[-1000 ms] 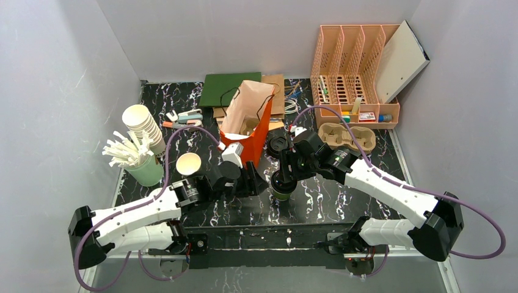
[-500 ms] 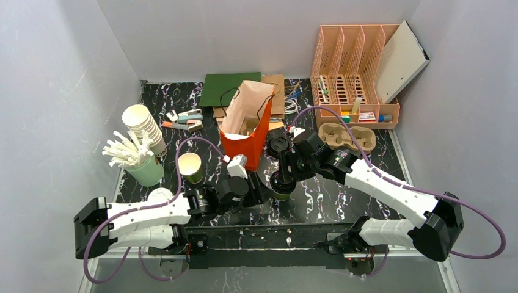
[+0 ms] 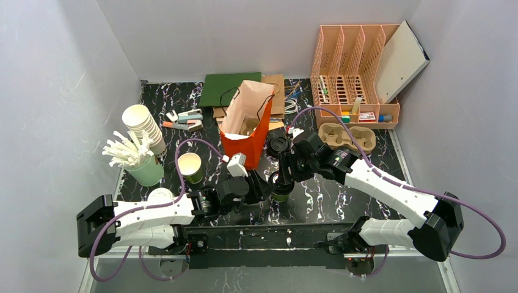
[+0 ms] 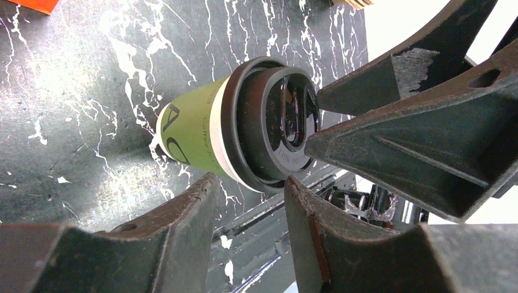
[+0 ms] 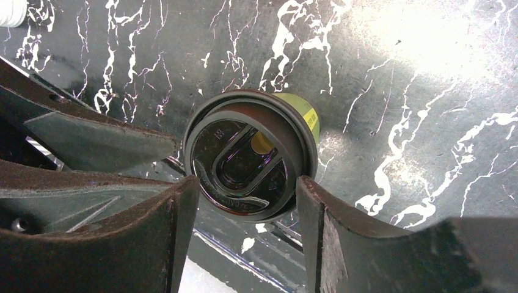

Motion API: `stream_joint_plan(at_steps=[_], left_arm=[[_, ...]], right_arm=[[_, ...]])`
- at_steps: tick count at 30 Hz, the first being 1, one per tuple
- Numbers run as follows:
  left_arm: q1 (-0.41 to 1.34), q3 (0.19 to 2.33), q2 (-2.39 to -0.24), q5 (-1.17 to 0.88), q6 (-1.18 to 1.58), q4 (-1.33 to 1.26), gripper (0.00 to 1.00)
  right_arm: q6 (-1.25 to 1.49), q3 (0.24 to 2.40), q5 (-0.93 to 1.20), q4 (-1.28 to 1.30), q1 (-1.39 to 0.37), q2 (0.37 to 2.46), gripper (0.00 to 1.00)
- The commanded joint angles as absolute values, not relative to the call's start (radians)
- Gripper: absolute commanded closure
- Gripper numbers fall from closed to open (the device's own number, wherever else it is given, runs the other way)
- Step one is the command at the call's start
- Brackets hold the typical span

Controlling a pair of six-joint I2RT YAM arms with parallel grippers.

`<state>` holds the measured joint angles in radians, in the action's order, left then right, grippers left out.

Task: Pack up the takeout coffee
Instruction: Adjust the cup lid on the coffee cup.

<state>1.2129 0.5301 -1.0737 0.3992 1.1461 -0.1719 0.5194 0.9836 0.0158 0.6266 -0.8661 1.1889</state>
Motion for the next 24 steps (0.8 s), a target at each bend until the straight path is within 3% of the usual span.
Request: stream_joint_plan(at_steps=[1,7,24], left_arm=[[1.208,0.536,-1.075,0.461,1.154,-0.159,0.59],[1.186,0.518,-1.078,0.45,1.169,-0.178,0.66],[1.142,0.493,-1.125,0.385,1.171,-0.227,0.72]], right_arm=[[0.512,0.973,0.032,0.611,-0.871,1.169,0.33],[0.515,0.972,0.029,0.611,-0.871,1.162,0.33],[0.514,0.967,0.038,0.613,-0.87,1.173,0.33]])
